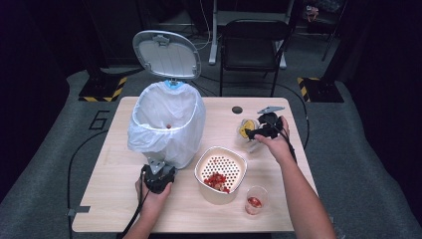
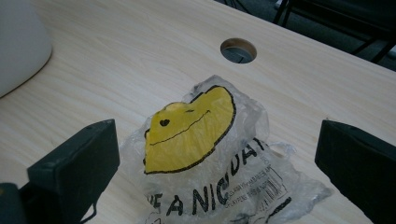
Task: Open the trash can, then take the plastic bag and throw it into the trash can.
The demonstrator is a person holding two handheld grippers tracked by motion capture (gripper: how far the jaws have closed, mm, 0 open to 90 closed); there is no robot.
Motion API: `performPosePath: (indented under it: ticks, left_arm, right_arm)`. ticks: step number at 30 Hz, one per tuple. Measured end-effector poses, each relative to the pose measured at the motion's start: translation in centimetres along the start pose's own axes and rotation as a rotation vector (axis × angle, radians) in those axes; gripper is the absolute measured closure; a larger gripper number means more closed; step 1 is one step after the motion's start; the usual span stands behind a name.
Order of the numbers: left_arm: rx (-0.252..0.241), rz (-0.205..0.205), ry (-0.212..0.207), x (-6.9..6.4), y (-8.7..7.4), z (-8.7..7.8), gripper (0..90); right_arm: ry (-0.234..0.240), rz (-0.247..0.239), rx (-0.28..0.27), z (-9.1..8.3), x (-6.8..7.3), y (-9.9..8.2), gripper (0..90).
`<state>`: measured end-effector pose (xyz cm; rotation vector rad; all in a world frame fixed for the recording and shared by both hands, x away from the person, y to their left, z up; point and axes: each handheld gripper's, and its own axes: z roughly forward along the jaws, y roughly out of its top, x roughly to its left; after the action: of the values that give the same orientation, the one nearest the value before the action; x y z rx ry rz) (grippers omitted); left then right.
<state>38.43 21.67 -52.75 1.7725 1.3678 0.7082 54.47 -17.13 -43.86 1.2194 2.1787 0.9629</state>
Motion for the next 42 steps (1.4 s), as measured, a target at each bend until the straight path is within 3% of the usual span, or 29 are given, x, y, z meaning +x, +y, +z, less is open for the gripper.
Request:
performPosePath:
  ticks: [6,9,15,16,17,18,19,23,32,42]
  left_arm:
    - [0.003,0.003,0.001,0.0,0.0,0.0,50.4]
    - [0.001,0.001,0.0,0.0,0.0,0.0,50.4]
    - [0.003,0.004,0.001,0.0,0.0,0.0,50.4]
    - [0.003,0.004,0.001,0.0,0.0,0.0,50.4]
    - [0.002,0.003,0.001,0.0,0.0,0.0,50.4]
    - [0.008,0.002,-0.004,0.0,0.0,-0.1,50.4]
    - [0.01,0.003,-0.004,0.0,0.0,-0.1,50.4]
    - [0.001,0.0,0.0,0.0,0.0,0.0,50.3]
    - [0.0,-0.007,-0.005,-0.1,0.0,0.0,50.4]
    - [0.005,0.006,0.001,0.1,0.0,0.0,50.5]
  right_arm:
    - [-0.025,-0.025,0.045,1.5,0.3,-0.5,0.4]
    - [-0.042,-0.033,0.067,2.4,0.2,-0.9,5.7]
    - [-0.062,-0.008,0.066,2.7,0.0,-2.0,32.5]
    - [-0.062,-0.008,0.066,2.7,0.0,-2.0,32.5]
    - [-0.071,0.0,0.071,2.7,-0.1,-2.1,40.4]
    - [-0.054,0.019,0.068,2.5,-0.5,-2.3,53.5]
    - [-0.048,0.031,0.068,2.4,-0.6,-2.4,59.5]
    - [-0.019,0.04,0.064,1.8,-0.9,-2.4,71.2]
    - [0.019,0.045,0.056,-0.5,-0.5,-1.3,82.2]
    - [0.063,0.025,0.031,-3.8,-0.1,0.4,84.9]
